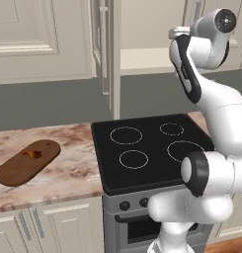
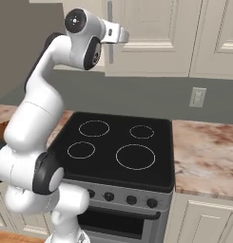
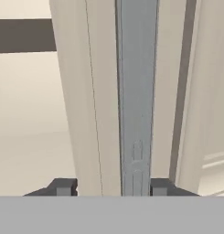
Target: Open the cabinet, retrieve the rolling pin, and place it next to the meat on the cutting board to prepare for tenderizing.
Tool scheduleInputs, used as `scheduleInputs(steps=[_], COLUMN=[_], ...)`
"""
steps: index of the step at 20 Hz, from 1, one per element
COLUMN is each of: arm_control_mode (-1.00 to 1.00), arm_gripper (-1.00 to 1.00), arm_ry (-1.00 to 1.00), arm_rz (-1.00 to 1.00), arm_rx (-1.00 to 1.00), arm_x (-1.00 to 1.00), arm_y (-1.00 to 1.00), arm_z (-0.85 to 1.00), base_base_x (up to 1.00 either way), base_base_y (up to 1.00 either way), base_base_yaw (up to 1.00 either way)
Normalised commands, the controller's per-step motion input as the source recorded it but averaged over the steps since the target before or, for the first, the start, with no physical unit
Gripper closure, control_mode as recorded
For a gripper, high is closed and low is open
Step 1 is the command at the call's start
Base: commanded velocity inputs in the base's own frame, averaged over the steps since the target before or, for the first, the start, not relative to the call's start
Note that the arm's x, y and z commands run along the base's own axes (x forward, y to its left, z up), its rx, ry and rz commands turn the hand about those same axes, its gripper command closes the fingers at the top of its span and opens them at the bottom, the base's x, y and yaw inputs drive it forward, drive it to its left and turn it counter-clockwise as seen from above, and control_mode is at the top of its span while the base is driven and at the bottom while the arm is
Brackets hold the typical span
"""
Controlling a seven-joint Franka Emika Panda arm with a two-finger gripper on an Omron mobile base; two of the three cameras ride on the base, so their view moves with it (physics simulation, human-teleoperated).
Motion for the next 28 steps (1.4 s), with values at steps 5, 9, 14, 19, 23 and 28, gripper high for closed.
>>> scheduleInputs(steps=[5,9,14,19,23,28], arm_control_mode=[-1.0,-1.0,-1.0,-1.0,-1.0,-1.0], arm_gripper=[1.0,1.0,1.0,-1.0,-1.0,-1.0], arm_ry=[0.0,0.0,0.0,0.0,0.02,-0.06], arm_rz=[-0.04,-0.04,-0.04,-0.04,-0.06,0.02], arm_rx=[0.03,0.05,0.09,0.09,0.0,0.0], arm_x=[-0.85,-0.9,-0.98,-0.84,-0.46,-0.52], arm_y=[-0.3,-0.44,-0.64,-0.64,-0.04,0.36], arm_z=[-0.01,-0.03,-0.04,-0.06,-0.1,0.0], base_base_x=[0.0,0.0,0.0,0.0,0.0,0.0], base_base_y=[0.0,0.0,0.0,0.0,0.0,0.0], base_base_yaw=[0.0,0.0,0.0,0.0,0.0,0.0])
